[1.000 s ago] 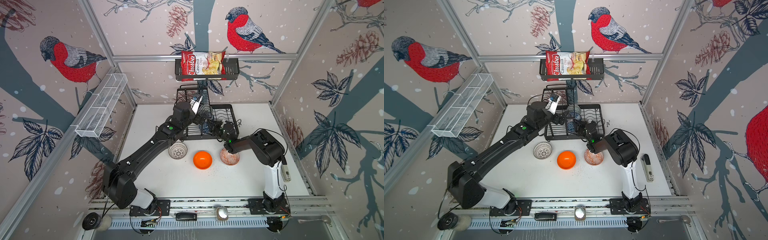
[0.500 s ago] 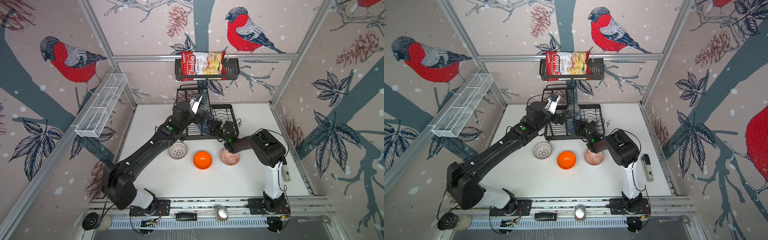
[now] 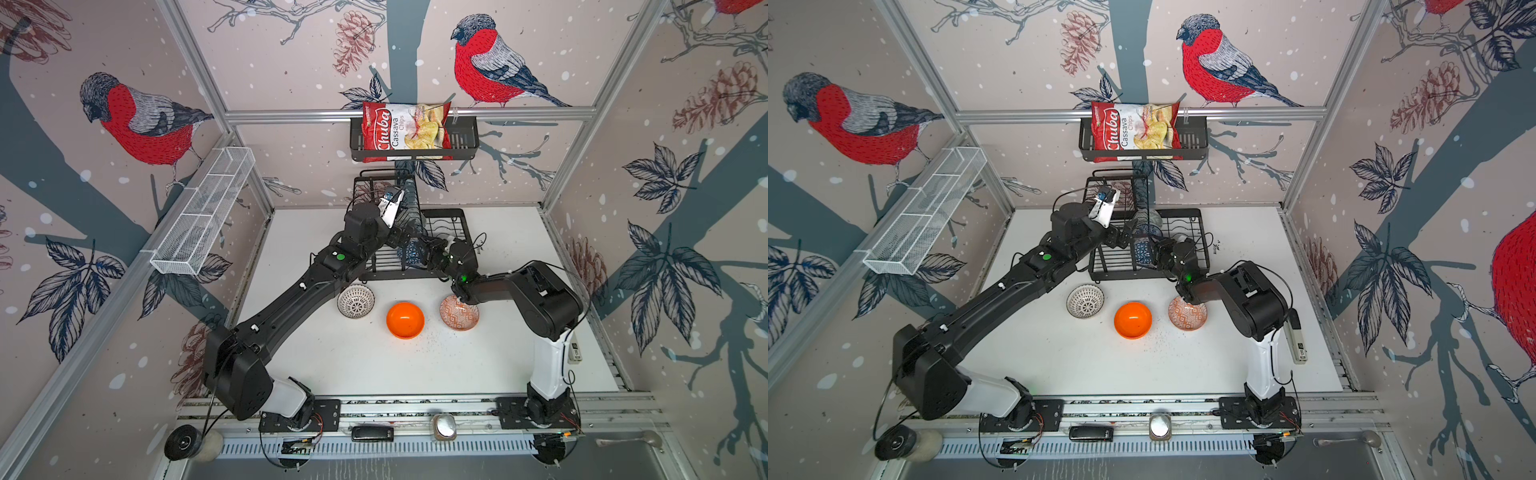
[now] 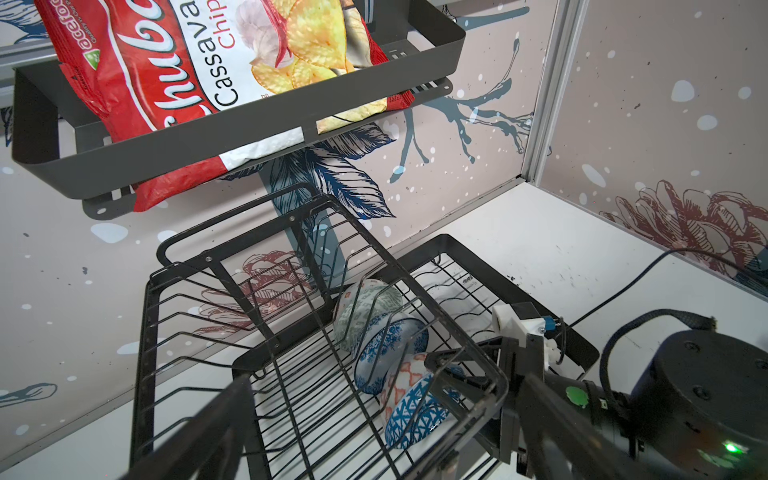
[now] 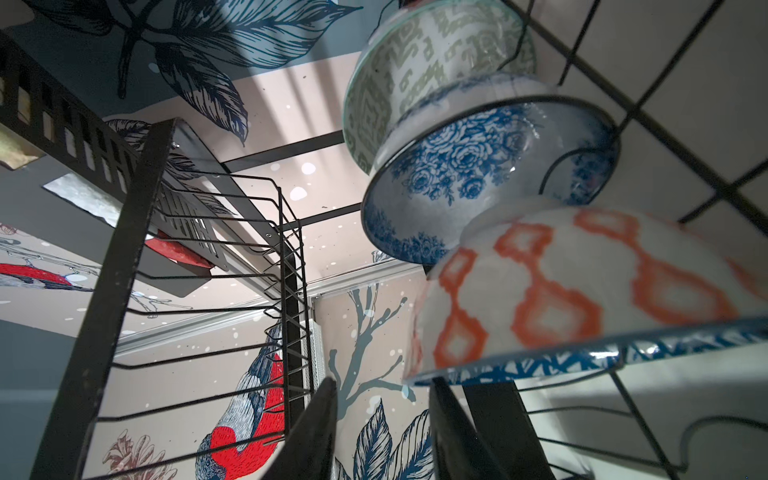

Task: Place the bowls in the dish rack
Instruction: 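Set the bowl upright in the rack and open the right gripper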

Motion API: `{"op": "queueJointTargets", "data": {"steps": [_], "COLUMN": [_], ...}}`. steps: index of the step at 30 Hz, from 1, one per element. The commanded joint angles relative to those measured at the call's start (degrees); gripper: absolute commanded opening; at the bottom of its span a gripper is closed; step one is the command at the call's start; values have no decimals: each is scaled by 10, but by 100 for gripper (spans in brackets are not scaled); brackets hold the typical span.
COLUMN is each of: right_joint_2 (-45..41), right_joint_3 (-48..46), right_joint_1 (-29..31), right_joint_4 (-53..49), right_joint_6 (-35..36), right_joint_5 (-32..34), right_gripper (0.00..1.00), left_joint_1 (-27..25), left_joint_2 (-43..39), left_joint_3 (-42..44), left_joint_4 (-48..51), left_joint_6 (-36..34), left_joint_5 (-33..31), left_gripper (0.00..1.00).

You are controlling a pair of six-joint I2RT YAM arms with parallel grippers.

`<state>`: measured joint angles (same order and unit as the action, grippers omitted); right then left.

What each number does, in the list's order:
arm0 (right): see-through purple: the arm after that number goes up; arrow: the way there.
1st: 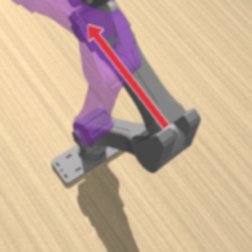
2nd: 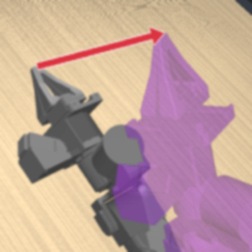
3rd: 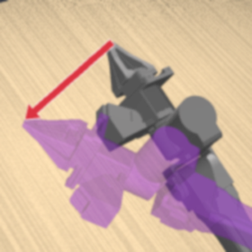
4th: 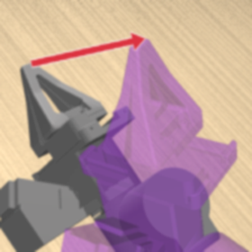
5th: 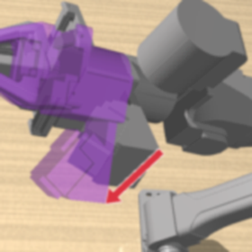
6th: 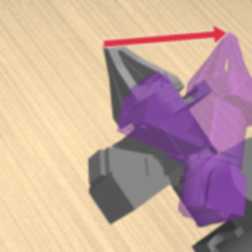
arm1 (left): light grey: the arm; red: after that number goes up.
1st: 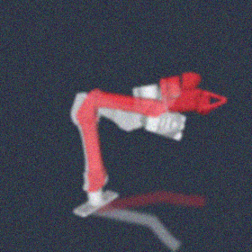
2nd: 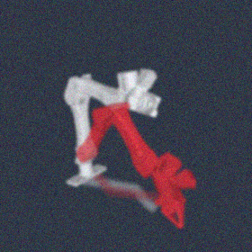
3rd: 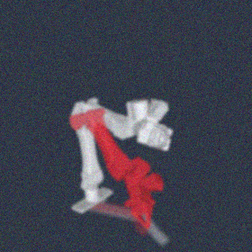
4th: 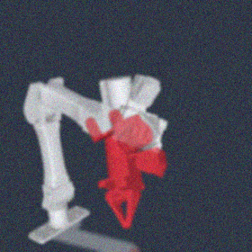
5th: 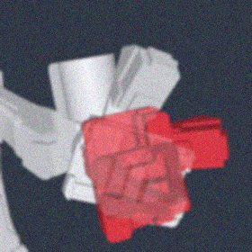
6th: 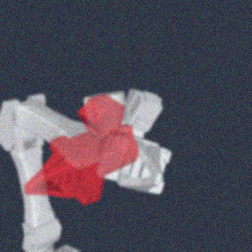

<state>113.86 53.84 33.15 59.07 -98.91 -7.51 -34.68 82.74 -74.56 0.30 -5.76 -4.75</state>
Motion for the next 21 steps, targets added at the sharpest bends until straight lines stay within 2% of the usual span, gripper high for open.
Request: {"op": "queueJointTargets", "data": {"steps": [1, 10, 17, 19, 21], "right_joint_2": [-14, -56, -106, -126, -148], "right_joint_3": [-6, -31, -66, -80, -93], "right_joint_1": [-1, -3, -4, -6, -10], "right_joint_4": [-4, -46, -79, -89, -101], "right_joint_6": [13, 31, 58, 66, 72], "right_joint_5": [0, 1, 7, 11, 9], "right_gripper": [41, 51, 64, 64, 70], "left_joint_1": [1, 15, 31, 33, 33], "left_joint_2": [-6, -12, -11, -11, -11], "left_joint_3": [0, -2, -13, -14, -14], "left_joint_4": [-21, -19, -4, -6, -6], "left_joint_6": [7, 21, 50, 56, 62], "left_joint_5": [-7, -13, -32, -39, -42], "left_gripper": [98, 99, 99, 98, 98]}}
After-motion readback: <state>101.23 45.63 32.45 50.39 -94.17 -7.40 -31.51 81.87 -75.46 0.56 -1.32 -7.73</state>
